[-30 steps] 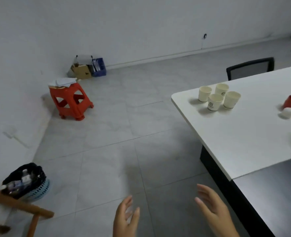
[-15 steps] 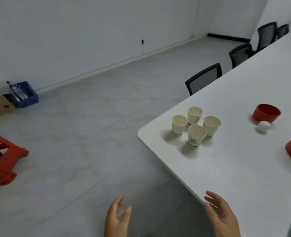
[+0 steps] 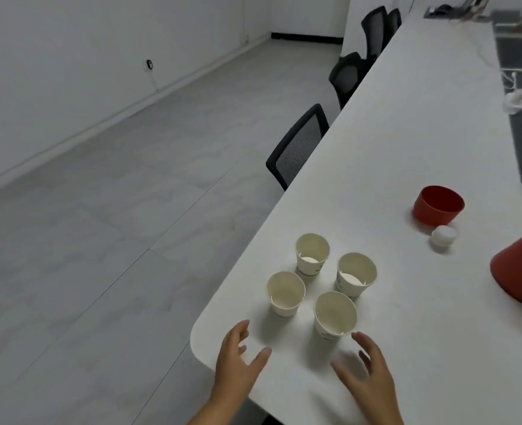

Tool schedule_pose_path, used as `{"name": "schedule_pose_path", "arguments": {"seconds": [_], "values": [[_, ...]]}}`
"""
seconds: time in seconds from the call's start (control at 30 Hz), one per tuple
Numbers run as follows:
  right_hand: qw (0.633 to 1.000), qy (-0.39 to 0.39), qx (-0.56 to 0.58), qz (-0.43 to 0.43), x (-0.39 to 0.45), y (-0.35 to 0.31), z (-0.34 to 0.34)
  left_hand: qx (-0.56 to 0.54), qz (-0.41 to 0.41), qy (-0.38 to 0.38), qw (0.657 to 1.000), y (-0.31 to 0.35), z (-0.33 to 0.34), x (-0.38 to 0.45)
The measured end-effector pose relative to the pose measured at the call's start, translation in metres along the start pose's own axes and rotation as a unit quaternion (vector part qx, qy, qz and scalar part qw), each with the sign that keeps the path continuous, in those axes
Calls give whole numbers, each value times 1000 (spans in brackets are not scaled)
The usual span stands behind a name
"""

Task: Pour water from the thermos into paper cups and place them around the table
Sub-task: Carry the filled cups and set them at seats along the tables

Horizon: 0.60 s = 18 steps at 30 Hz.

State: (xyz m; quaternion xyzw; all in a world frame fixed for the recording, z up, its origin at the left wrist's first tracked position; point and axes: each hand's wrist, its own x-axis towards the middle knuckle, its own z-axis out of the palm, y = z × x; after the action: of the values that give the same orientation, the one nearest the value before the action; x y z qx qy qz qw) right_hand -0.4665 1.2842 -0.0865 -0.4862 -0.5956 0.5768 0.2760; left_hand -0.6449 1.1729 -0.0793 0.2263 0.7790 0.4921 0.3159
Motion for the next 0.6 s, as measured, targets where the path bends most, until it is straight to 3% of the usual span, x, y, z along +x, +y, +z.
{"name": "schedule_pose_path", "arguments": {"seconds": [0.17, 0.33, 0.6], "values": [[1000, 17, -8, -4, 40, -21, 15, 52, -29, -89, 994, 17, 20, 72], [999, 30, -19, 24, 53, -33, 26, 77, 7, -154, 985, 29, 32, 100], [996, 73, -2, 44, 63, -41, 38, 8, 22, -145, 989, 23, 36, 104]]}}
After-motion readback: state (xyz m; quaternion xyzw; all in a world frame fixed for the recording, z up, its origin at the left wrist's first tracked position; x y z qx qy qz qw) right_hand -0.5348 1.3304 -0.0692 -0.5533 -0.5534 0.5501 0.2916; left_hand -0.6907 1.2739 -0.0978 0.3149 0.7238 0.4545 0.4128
